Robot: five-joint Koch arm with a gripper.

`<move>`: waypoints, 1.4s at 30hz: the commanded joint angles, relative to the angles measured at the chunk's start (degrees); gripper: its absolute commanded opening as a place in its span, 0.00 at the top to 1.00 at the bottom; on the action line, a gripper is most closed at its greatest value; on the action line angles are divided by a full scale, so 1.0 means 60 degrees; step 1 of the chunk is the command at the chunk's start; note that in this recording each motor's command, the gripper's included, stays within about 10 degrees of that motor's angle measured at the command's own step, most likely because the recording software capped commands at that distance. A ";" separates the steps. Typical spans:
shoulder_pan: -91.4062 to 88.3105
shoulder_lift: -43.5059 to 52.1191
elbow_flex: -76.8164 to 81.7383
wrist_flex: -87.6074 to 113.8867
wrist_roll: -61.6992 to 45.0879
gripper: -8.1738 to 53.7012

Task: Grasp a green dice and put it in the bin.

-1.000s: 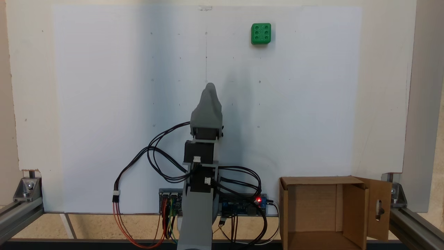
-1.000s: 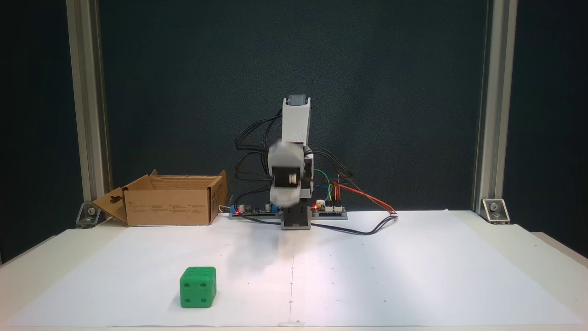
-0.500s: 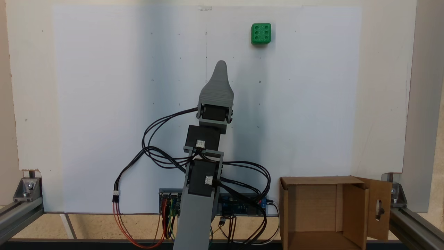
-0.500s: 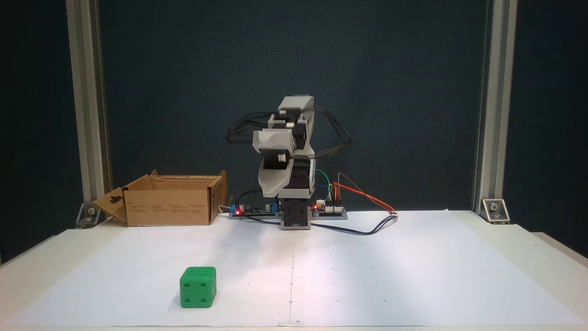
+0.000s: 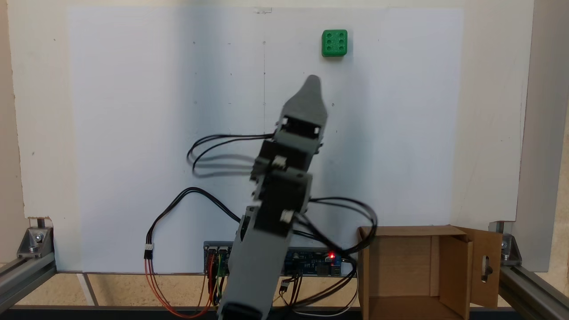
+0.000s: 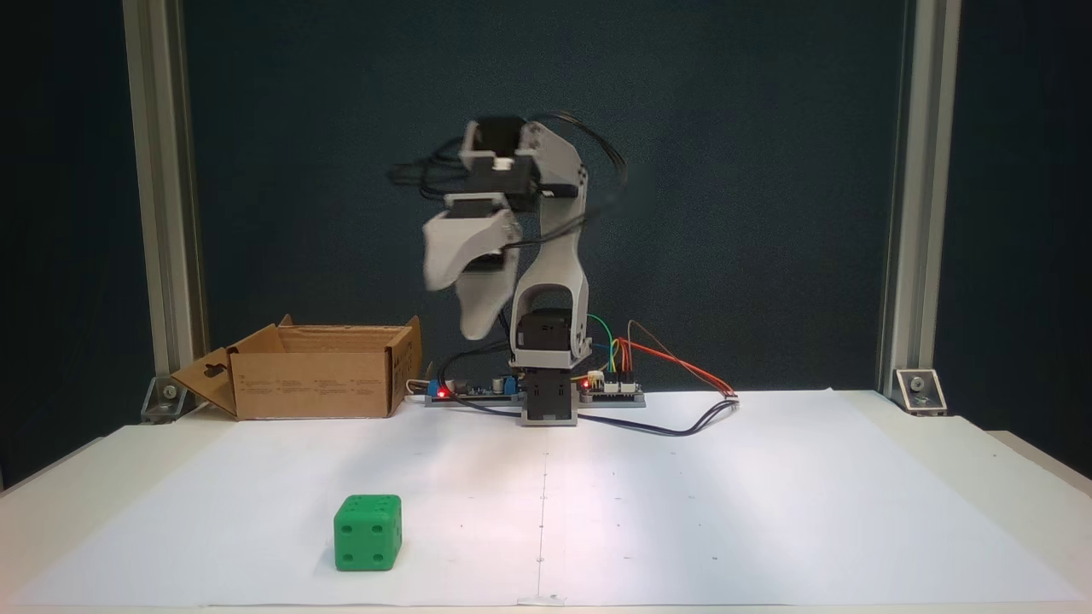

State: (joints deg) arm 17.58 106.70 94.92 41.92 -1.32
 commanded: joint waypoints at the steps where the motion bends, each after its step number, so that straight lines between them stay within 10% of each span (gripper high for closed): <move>1: 0.0249 -0.0820 -0.1506 0.1491 0.0425 0.17; 18: 0.1113 -0.4380 -0.8921 0.6782 -0.1362 0.17; 42: 0.0776 -0.7500 -1.0913 0.7500 -0.4146 0.16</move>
State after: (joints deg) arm 22.76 61.52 33.93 78.93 -22.50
